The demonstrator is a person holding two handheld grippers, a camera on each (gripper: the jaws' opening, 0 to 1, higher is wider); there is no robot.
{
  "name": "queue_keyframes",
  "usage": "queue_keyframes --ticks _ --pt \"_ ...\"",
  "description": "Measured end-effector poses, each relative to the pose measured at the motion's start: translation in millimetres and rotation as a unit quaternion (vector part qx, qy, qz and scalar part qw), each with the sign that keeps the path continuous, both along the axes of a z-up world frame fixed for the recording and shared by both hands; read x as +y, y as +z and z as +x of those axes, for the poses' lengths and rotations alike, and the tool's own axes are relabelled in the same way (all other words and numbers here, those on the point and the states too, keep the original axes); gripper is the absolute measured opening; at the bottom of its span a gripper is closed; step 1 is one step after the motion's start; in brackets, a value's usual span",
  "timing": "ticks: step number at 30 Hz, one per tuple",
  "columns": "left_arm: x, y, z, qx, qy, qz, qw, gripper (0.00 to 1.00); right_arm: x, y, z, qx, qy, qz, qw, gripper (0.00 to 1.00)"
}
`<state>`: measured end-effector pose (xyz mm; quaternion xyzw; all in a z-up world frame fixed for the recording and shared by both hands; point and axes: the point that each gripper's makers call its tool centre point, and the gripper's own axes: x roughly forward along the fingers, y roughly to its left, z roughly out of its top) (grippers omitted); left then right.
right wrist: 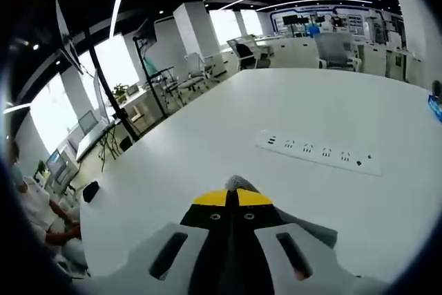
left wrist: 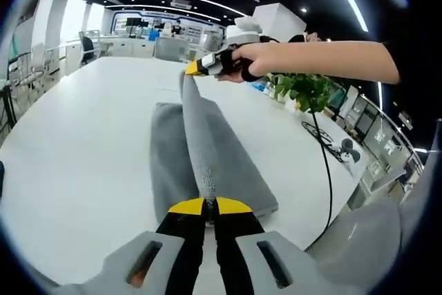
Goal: Fold the towel on the table until its edges align and the towel forms a compact rectangular stack.
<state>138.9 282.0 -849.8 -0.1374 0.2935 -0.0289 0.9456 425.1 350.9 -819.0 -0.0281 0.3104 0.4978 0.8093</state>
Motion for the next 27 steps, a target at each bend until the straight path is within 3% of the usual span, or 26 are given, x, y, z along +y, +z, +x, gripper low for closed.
queue_keyframes --ticks 18,27 --pt "17.8 -48.5 -11.4 0.050 0.050 -0.045 0.9965 0.05 30.9 -54.0 -8.2 0.000 0.025 -0.044 0.9987 0.00" --pt "18.6 -54.8 -14.2 0.071 0.052 -0.045 0.9951 0.05 37.1 -69.2 -9.8 -0.004 0.032 -0.059 0.9978 0.00"
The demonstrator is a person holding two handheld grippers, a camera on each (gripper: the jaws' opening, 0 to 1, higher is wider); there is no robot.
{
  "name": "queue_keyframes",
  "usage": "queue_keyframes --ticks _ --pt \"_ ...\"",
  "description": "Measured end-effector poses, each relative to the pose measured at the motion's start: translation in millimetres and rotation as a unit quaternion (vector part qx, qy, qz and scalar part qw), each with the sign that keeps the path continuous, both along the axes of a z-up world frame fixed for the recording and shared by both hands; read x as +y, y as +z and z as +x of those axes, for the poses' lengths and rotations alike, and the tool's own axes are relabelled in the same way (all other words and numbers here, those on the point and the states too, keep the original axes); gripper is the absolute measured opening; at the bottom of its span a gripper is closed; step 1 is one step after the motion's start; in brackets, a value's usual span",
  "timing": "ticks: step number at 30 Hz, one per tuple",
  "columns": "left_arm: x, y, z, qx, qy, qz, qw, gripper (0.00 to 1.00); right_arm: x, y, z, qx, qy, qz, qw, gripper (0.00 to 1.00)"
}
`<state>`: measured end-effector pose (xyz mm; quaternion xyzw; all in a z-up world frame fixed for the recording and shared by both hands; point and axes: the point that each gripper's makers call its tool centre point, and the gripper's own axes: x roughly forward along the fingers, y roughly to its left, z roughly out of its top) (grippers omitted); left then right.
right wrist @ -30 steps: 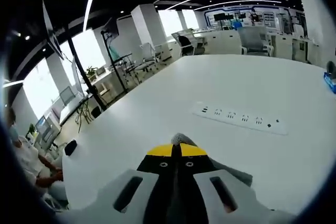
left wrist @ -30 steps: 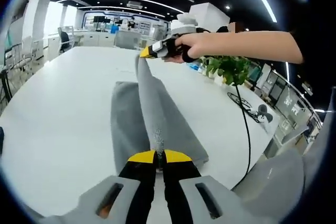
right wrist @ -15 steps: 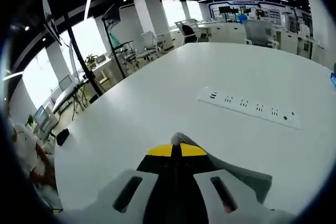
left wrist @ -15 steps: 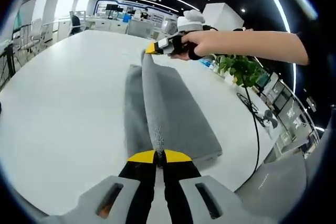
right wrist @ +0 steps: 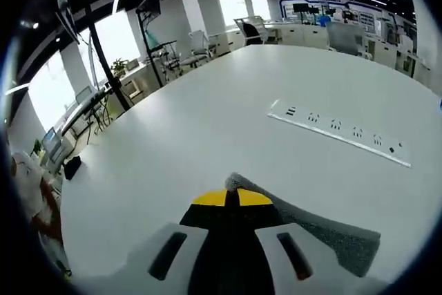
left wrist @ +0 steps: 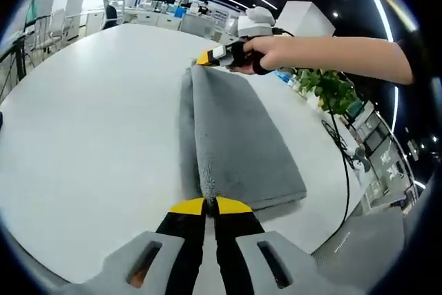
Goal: Fold the towel on the table until its edges align and the towel forms a compact rectangular stack.
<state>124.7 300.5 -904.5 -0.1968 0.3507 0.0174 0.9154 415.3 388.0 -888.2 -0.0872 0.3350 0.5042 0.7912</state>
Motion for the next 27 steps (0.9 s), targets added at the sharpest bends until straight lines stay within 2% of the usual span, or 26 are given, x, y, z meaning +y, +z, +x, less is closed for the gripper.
queue_keyframes --ticks 7,11,18,21,24,27 --pt "1.9 -7.9 -3.1 0.022 0.001 0.003 0.9997 0.04 1.5 -4.4 -1.2 0.006 0.006 0.002 1.0000 0.01" --pt "1.9 -10.0 -2.7 0.029 -0.001 0.005 0.9996 0.04 0.9 0.2 -1.9 -0.005 0.016 0.002 0.9999 0.02" --pt "2.6 -11.5 -2.1 0.037 -0.007 0.014 0.9992 0.05 -4.6 6.9 -0.6 -0.005 0.016 0.002 0.9998 0.03" --pt "4.2 -9.1 -0.6 0.035 -0.012 0.021 0.9991 0.12 -6.6 10.4 -0.6 -0.002 0.014 0.003 0.9999 0.04" --pt "6.1 -3.3 5.1 0.016 -0.009 0.011 0.9998 0.20 -9.4 14.2 0.1 -0.007 0.015 0.004 0.9999 0.06" --pt "8.2 0.2 9.5 0.013 -0.011 0.016 0.9997 0.23 -13.6 16.5 -0.4 -0.003 0.014 0.006 0.9999 0.10"
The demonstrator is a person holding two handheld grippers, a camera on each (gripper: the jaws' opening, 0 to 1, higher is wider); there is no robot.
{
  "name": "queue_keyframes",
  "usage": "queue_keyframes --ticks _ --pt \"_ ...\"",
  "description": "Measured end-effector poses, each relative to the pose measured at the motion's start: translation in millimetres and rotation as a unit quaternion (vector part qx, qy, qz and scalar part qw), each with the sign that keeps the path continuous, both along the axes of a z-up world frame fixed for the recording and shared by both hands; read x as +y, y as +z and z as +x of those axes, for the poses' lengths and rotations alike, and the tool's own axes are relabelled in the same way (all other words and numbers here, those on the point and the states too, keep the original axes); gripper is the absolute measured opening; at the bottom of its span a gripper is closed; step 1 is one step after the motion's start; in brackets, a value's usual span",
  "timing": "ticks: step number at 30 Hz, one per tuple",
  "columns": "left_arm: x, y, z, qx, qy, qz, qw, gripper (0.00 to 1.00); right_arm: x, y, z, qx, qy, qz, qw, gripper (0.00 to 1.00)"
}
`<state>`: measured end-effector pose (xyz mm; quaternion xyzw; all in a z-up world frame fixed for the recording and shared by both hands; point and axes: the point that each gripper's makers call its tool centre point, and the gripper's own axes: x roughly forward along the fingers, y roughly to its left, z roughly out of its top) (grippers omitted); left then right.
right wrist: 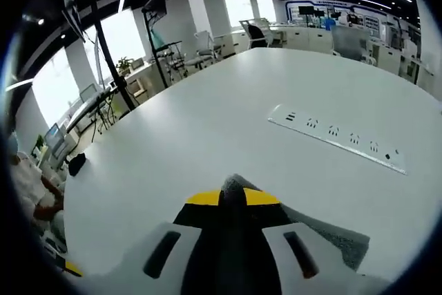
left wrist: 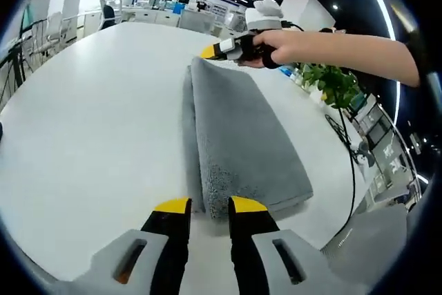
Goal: Fold the towel on the table until its edges align and the towel forms a compact rectangular stack.
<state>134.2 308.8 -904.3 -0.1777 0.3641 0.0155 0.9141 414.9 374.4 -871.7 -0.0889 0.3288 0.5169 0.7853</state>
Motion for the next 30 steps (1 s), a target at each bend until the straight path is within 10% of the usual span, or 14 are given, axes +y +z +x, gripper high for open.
queue_keyframes --ticks 30 --pt "33.1 4.6 102.8 -0.018 -0.099 0.072 0.9923 0.30 -110.8 -14.2 -2.4 0.018 -0.018 -0.044 0.9987 0.27"
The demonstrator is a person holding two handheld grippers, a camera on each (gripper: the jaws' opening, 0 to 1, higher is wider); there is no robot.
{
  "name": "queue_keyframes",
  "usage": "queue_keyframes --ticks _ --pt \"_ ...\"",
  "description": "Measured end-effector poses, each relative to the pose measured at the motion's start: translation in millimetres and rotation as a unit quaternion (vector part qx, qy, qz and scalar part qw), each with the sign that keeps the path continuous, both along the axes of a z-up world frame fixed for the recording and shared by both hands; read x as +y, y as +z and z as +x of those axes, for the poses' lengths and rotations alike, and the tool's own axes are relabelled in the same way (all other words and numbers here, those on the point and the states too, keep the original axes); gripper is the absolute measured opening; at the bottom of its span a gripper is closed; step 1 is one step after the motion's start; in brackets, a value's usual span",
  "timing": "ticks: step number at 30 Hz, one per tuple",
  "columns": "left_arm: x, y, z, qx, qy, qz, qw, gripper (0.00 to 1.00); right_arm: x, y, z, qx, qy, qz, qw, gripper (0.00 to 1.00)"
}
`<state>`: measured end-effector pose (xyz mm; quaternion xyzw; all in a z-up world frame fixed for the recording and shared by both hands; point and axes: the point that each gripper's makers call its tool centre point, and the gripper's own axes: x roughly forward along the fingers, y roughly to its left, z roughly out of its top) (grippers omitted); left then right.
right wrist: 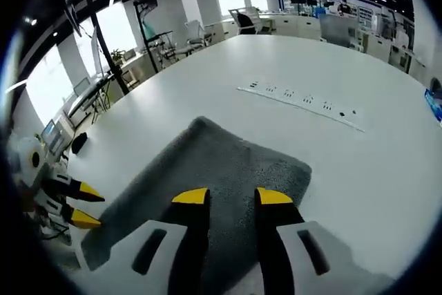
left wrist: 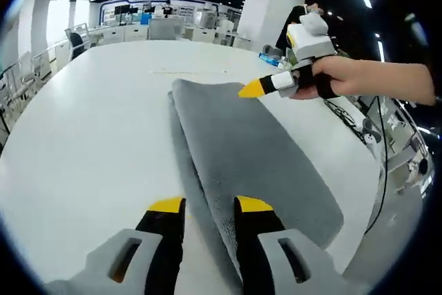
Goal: Fold the towel on the table until its edges align and the towel forms a compact rectangular stack.
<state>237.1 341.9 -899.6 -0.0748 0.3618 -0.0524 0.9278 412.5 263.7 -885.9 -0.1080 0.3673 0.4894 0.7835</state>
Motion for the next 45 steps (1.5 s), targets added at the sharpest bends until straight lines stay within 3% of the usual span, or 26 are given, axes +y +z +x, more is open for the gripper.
queue_keyframes --ticks 6,9,14,17,28,33,40,45 --pt "9.4 3.4 19.0 -0.019 0.003 0.011 0.9998 0.50 -18.0 -3.5 -6.8 0.011 -0.007 -0.006 0.9999 0.32" --pt "12.3 -0.1 27.8 -0.022 0.001 0.007 0.9997 0.49 -25.7 -7.7 -12.3 0.018 -0.008 -0.007 0.9998 0.37" --pt "9.6 -1.3 29.2 -0.013 -0.007 0.008 0.9999 0.47 -43.1 -17.2 -24.9 0.035 -0.009 -0.010 0.9993 0.38" --pt "8.2 -3.6 29.2 -0.011 -0.010 0.006 0.9999 0.36 -50.9 -20.8 -31.3 0.041 -0.013 -0.011 0.9990 0.38" --pt "13.9 -8.5 35.3 -0.009 0.017 -0.021 0.9996 0.35 -66.2 -25.6 -54.7 0.064 -0.030 0.010 0.9975 0.37" --pt "9.5 -12.1 36.6 -0.008 0.019 -0.035 0.9992 0.26 -67.4 -30.3 -63.8 0.065 -0.027 0.011 0.9975 0.29" --pt "8.8 -17.9 38.9 -0.011 0.028 -0.043 0.9986 0.21 -63.9 -34.2 -66.8 0.070 -0.029 0.017 0.9970 0.12" --pt "3.0 -17.8 39.3 -0.011 0.020 -0.027 0.9994 0.16 -61.7 -34.4 -71.5 0.069 -0.035 0.026 0.9967 0.03"
